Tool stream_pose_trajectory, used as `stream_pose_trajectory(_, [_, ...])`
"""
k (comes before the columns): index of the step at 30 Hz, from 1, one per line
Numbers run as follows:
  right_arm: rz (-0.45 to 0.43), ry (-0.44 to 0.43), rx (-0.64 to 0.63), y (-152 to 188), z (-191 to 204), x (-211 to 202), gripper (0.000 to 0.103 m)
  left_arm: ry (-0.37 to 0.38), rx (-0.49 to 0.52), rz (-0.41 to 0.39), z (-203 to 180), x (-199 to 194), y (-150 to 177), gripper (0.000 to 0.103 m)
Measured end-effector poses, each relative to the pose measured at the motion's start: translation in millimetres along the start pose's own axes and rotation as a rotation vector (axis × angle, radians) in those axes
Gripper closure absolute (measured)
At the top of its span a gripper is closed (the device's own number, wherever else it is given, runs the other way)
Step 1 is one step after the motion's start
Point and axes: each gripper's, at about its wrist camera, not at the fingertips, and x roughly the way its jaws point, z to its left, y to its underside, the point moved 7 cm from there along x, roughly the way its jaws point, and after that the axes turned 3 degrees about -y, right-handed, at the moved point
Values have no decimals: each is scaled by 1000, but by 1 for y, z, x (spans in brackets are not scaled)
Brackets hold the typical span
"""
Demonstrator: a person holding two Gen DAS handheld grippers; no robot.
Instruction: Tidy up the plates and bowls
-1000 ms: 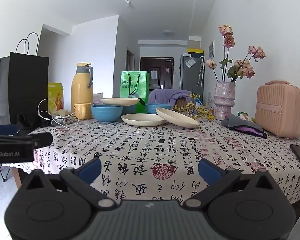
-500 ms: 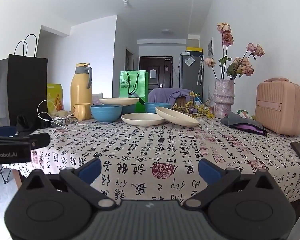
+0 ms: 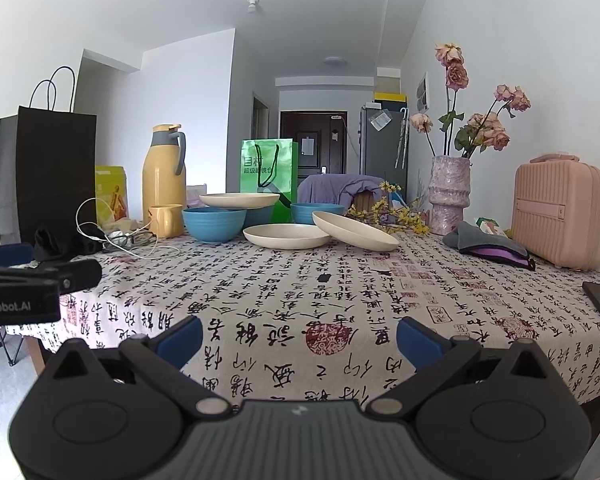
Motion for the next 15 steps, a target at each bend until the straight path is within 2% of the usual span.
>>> stream_pose_trajectory(15, [6,4,7,2,-2,0,0,12,16,-1,-2,-1,2,0])
